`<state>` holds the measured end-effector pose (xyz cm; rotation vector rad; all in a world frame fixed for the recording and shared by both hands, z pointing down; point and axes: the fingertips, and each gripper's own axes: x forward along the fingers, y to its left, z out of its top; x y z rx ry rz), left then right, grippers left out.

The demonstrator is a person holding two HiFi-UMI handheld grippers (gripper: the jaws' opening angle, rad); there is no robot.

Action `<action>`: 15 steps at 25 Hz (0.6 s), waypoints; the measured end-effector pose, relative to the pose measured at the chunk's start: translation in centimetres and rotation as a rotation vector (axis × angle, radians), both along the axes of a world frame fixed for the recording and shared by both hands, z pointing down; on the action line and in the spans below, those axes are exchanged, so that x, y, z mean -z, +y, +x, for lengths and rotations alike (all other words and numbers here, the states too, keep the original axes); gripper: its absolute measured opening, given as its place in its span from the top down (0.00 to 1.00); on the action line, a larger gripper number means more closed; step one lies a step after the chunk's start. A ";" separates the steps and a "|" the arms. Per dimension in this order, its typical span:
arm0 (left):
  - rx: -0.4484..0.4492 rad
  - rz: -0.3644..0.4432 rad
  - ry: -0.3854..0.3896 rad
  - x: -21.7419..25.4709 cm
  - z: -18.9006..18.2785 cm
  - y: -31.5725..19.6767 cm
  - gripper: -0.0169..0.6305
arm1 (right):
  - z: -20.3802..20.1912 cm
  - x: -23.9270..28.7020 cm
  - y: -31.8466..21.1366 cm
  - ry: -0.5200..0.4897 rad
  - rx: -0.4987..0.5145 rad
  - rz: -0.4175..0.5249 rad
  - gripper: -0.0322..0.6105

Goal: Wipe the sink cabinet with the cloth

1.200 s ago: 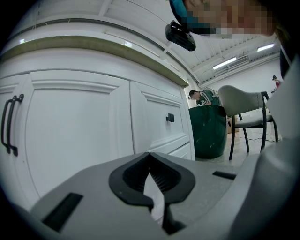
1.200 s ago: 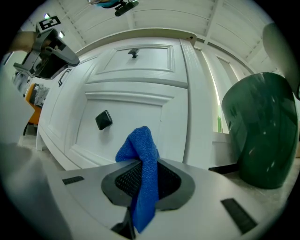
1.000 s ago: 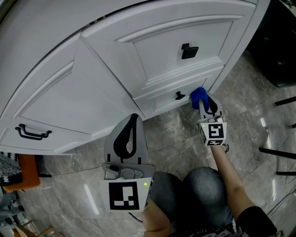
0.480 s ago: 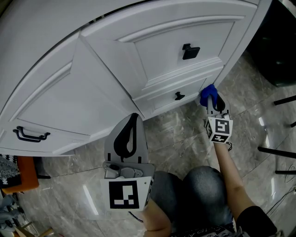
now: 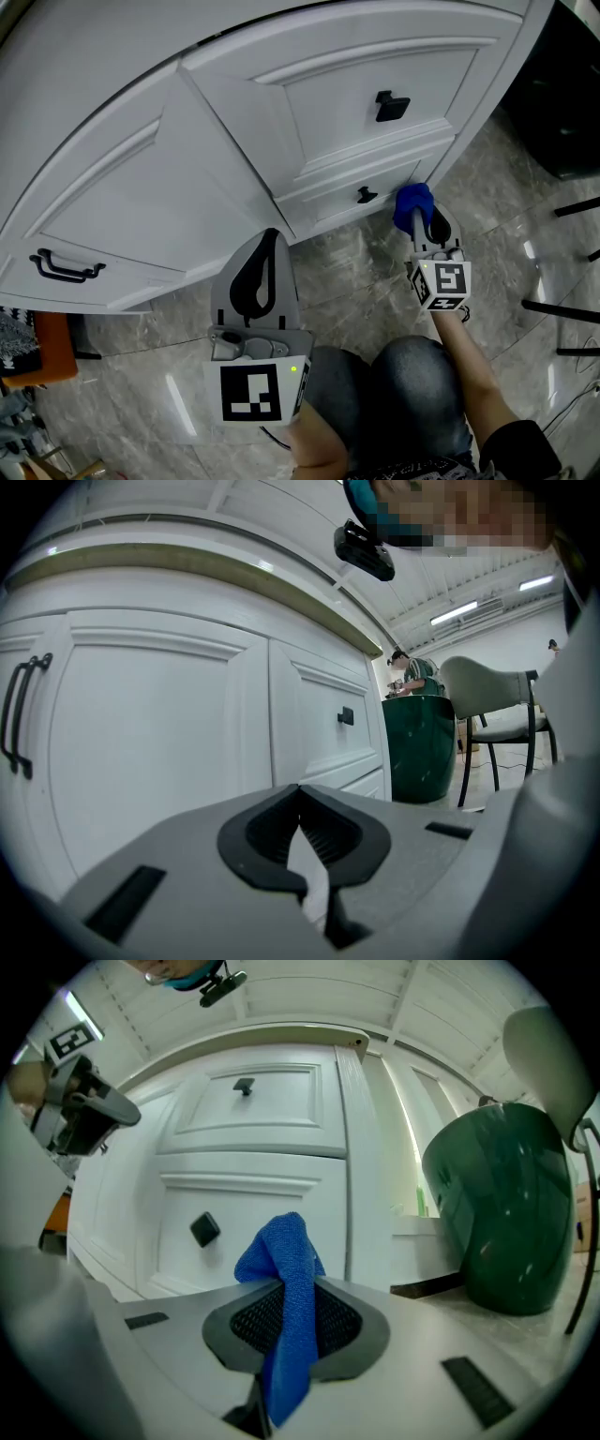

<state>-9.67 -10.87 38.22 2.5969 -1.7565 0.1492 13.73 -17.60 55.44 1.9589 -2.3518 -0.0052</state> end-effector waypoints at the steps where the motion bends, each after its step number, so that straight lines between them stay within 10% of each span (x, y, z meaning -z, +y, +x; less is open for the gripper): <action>1: -0.002 0.003 -0.002 0.0 0.0 0.0 0.97 | -1.0 0.2 0.5 -0.015 0.033 0.005 0.86; 15: 0.038 -0.002 0.018 0.4 -1.8 1.0 0.97 | -18.0 -4.9 3.5 0.029 0.515 -0.100 0.86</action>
